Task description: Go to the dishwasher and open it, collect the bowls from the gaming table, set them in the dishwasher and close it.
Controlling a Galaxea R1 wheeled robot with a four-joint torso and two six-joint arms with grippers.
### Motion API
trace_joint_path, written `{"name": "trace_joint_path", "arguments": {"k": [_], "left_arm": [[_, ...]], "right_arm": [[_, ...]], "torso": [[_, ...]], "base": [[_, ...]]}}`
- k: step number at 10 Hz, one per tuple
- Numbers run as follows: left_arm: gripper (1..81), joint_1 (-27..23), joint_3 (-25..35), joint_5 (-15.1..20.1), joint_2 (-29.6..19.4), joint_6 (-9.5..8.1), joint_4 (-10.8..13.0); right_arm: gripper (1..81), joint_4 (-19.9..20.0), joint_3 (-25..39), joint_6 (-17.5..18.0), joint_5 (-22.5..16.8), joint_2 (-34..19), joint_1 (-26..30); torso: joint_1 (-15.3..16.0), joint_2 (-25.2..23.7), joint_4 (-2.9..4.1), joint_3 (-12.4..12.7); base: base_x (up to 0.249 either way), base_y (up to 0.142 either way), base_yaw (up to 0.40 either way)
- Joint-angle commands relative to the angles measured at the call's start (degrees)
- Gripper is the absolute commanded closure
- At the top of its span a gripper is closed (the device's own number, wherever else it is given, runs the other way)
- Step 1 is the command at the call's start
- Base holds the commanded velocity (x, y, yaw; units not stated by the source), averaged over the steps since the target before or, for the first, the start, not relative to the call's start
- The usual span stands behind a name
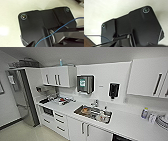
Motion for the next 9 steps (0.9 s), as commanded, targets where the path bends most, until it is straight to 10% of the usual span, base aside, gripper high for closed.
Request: {"name": "trace_joint_path", "arguments": {"k": [1,9], "left_arm": [[1.0,-3.25,-0.13,2.58,-0.33,0.34,0.52],[1.0,-3.78,-0.39,3.02,-0.07,0.34,-0.18]], "right_arm": [[1.0,-0.72,-0.24,-0.11,-2.45,0.1,3.24],[1.0,-0.98,-0.33,-0.2,-2.45,0.36,3.41]], "torso": [[0.0,0.0,0.0,0.0],[0.0,0.0,0.0,0.0]], "base": [[0.0,0.0,0.357],[0.0,0.0,0.356]]}}
